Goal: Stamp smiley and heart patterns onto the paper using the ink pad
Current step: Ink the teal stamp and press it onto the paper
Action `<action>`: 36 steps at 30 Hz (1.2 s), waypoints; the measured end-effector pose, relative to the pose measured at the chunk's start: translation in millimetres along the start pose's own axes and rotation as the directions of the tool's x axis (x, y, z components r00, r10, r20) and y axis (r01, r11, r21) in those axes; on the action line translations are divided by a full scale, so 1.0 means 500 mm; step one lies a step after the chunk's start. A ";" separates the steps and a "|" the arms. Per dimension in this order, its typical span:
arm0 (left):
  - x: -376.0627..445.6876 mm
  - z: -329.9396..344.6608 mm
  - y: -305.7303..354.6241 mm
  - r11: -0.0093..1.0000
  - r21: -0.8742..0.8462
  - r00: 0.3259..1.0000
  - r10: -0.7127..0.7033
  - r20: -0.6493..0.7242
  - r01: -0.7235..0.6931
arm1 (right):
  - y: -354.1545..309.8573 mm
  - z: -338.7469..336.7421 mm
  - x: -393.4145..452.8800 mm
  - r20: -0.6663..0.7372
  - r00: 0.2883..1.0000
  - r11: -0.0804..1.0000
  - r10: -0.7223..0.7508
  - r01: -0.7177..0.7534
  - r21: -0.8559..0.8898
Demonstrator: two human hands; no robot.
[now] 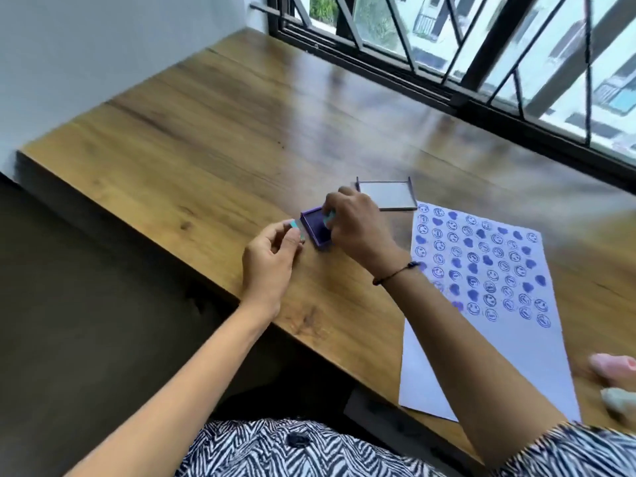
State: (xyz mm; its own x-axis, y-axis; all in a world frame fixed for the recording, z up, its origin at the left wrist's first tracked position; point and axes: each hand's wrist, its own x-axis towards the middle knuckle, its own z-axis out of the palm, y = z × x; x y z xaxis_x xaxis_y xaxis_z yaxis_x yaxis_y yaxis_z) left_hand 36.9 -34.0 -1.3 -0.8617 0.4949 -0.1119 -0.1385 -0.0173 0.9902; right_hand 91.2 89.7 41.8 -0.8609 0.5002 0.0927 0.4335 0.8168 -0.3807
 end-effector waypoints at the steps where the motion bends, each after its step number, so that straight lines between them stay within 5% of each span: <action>1: 0.000 -0.001 0.000 1.000 0.003 1.000 -0.005 -0.004 0.005 | 0.000 0.006 0.005 0.032 0.999 0.999 -0.019 0.020 -0.048; 9: 0.004 0.001 0.011 0.998 0.052 0.999 -0.033 0.026 0.031 | 0.001 -0.007 0.036 0.192 0.975 0.985 -0.116 0.138 -0.103; 18: 0.002 0.005 0.012 0.995 0.104 0.998 -0.012 0.056 0.006 | -0.003 0.000 0.034 0.175 0.978 0.989 -0.114 0.128 -0.075; 23: -0.022 0.048 0.015 0.988 0.128 0.983 0.068 0.172 -0.091 | 0.023 -0.044 -0.014 -0.032 0.990 0.952 0.135 -0.121 0.282; 26: -0.042 0.087 0.018 0.983 0.140 0.958 0.075 0.277 -0.117 | 0.077 -0.093 -0.104 -0.091 0.906 0.781 0.414 -0.303 0.546; 32: -0.084 0.172 0.007 0.917 0.251 0.780 0.093 0.619 -0.309 | 0.179 -0.126 -0.304 -0.081 0.689 0.560 0.721 -0.509 0.654; 36: -0.103 0.213 0.003 0.854 0.223 0.649 0.163 0.743 -0.469 | 0.205 -0.119 -0.367 -0.199 0.602 0.599 0.773 -0.591 0.540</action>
State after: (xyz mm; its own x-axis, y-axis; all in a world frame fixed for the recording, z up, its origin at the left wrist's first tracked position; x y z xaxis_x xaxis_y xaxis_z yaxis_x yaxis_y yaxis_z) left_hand 132.8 33.0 14.7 -0.2197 0.9639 0.1507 0.3949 -0.0534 0.9172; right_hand 309.7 98.7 40.4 -0.1303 0.9899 -0.0558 0.6249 0.0383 -0.7798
